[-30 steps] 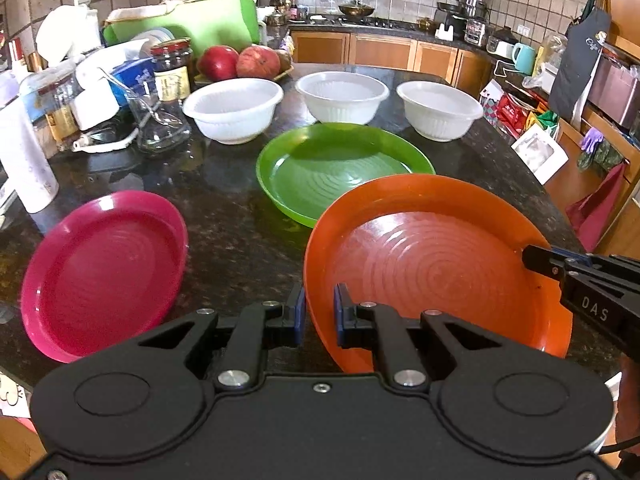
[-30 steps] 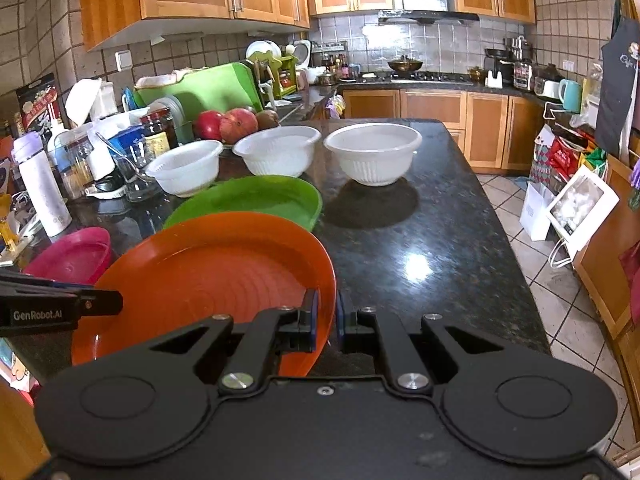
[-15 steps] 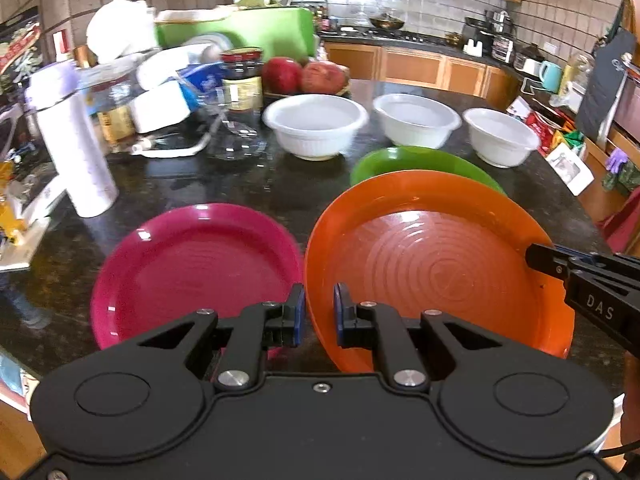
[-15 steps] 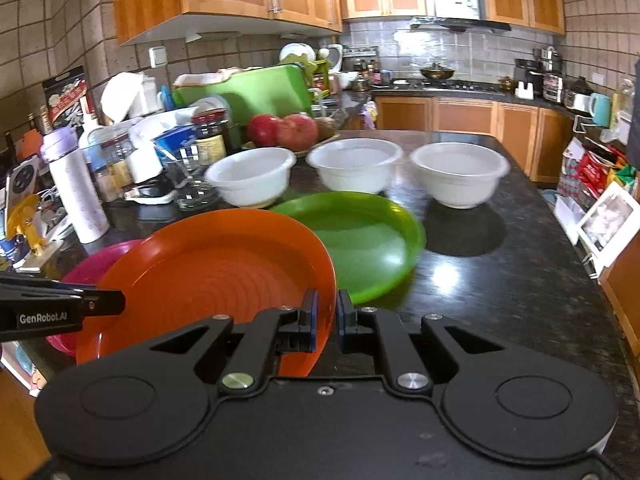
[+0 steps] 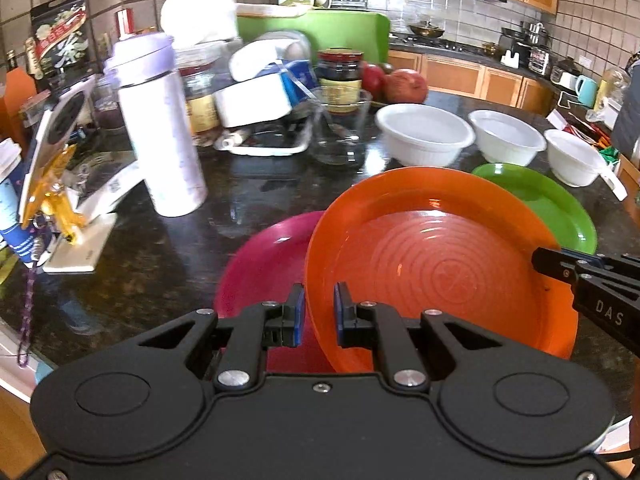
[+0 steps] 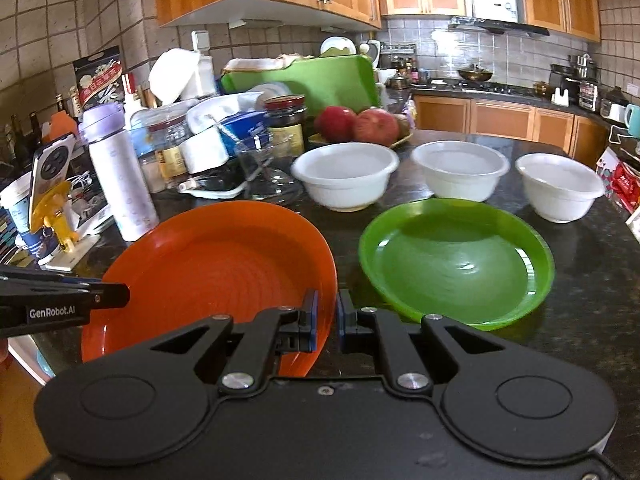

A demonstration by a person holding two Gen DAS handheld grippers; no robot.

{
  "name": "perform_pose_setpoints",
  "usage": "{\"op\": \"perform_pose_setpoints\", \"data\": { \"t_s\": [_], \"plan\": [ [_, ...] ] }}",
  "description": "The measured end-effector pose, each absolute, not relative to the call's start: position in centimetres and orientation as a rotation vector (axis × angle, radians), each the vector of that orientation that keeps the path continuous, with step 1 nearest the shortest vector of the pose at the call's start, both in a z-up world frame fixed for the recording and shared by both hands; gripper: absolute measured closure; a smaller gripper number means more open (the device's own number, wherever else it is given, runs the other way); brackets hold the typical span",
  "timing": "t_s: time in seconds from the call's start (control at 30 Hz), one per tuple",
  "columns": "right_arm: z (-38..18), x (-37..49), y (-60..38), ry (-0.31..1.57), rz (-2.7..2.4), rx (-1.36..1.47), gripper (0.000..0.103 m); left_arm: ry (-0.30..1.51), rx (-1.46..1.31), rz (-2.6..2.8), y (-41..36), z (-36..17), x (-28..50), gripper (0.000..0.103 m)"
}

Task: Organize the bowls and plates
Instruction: 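Slide the orange plate onto the magenta plate with the left tool, release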

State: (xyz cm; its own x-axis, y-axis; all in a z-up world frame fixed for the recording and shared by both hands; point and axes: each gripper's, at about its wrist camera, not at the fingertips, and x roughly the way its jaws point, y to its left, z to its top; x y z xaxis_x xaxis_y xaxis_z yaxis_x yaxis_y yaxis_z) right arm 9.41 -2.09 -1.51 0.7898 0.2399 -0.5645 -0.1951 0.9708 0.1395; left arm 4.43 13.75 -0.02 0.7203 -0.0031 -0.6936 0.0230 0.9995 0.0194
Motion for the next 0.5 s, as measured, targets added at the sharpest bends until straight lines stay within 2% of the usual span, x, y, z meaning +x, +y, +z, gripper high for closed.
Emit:
{"op": "perform_pose_setpoints", "data": {
  "t_s": [0.5],
  "plan": [
    [-3.0,10.3,3.7,0.658,0.181,0.072,0.092,0.784,0.050,-0.058,19.5,-1.5,6.2,0.084]
  ]
}}
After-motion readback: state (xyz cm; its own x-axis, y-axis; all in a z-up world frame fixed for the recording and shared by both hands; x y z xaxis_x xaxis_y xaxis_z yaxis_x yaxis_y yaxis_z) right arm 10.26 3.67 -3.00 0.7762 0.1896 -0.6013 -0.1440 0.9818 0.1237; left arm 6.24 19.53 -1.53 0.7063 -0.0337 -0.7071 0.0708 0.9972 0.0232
